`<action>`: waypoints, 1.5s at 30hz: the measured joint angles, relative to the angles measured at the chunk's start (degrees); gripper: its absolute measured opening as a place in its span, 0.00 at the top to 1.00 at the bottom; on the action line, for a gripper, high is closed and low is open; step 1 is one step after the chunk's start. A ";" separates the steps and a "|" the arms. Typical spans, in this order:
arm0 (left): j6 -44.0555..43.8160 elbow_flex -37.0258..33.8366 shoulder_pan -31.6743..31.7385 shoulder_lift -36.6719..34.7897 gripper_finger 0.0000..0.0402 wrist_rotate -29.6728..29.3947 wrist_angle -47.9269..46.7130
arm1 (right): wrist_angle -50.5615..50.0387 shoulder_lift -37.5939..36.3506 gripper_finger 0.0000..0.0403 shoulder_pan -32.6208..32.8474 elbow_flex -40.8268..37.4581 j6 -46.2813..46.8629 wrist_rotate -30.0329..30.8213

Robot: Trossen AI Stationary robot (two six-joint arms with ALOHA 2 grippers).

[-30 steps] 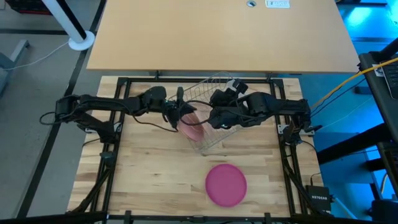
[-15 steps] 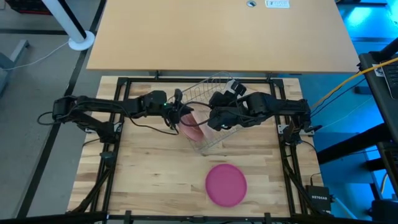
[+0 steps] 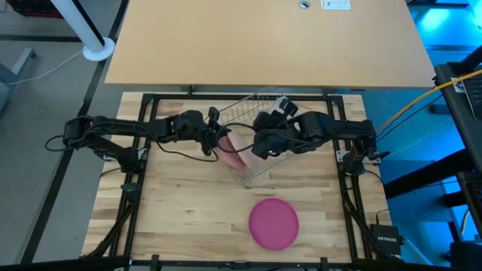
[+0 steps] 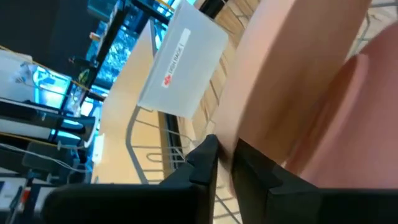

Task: Sort dishes
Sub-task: Put the light brown plate into the dish rack, then put the pink plate into the dish rack

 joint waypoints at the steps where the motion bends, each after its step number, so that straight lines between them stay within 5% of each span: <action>1: -0.29 -0.04 0.00 0.04 0.89 -0.15 -0.16 | 0.01 0.00 0.66 0.00 0.00 -0.01 -0.05; 11: -1.89 -0.11 -0.41 0.00 0.74 -7.09 -0.12 | 0.02 0.00 0.66 0.00 0.00 -0.02 -0.06; 33: -2.59 0.05 -2.56 -5.01 0.73 -6.99 -11.44 | 0.00 0.00 0.66 0.02 0.00 -0.02 -2.92; 40: -8.91 0.05 -5.43 -12.72 0.73 -7.14 -11.67 | -0.20 0.00 0.66 0.02 0.00 -0.02 -3.08; 45: -17.81 0.05 -9.96 -16.93 0.73 -6.32 -11.48 | -0.17 0.00 0.66 0.04 0.00 -0.02 -9.26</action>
